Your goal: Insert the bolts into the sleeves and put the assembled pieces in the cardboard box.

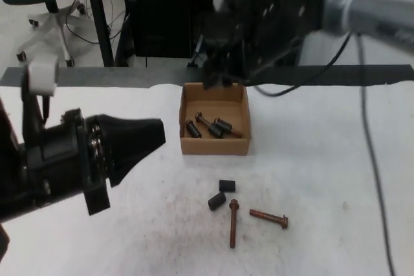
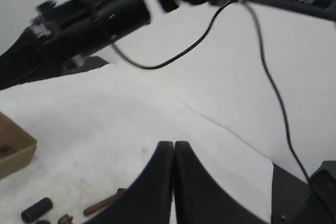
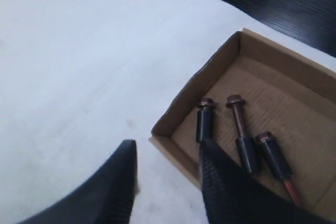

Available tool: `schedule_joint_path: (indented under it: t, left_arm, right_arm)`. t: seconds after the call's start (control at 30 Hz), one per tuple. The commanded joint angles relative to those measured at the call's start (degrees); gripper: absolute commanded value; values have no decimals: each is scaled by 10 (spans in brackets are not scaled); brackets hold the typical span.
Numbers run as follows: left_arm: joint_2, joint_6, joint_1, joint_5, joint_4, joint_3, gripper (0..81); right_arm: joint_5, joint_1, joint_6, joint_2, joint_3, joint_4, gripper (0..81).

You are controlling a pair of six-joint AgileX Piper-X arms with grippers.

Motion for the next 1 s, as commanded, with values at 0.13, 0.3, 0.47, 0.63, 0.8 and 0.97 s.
schedule_joint_path:
  t: [0.13,0.3,0.47,0.63,0.8,0.97]
  left_arm:
    - [35,17,-28,25,112,-45,3]
    - [112,24,-88,9,148,-118,3]
    - [215,85,-141,-45,307,-217,3]
    - [302,254,-184,-187,528,-322,3]
    - [336,312,-199,-354,578,-372,3]
    - [338,329,-199,-363,544,-375,97]
  right_arm:
    - [-8,-2,-36,-63,2,165,356]
    - [-8,-2,-36,-73,2,213,313]
    - [-3,-11,-36,-76,12,263,312]
    - [-3,-38,-36,-108,71,265,312]
    - [-3,-81,-36,-158,146,260,312]
    - [-8,-117,-36,-211,213,232,312]
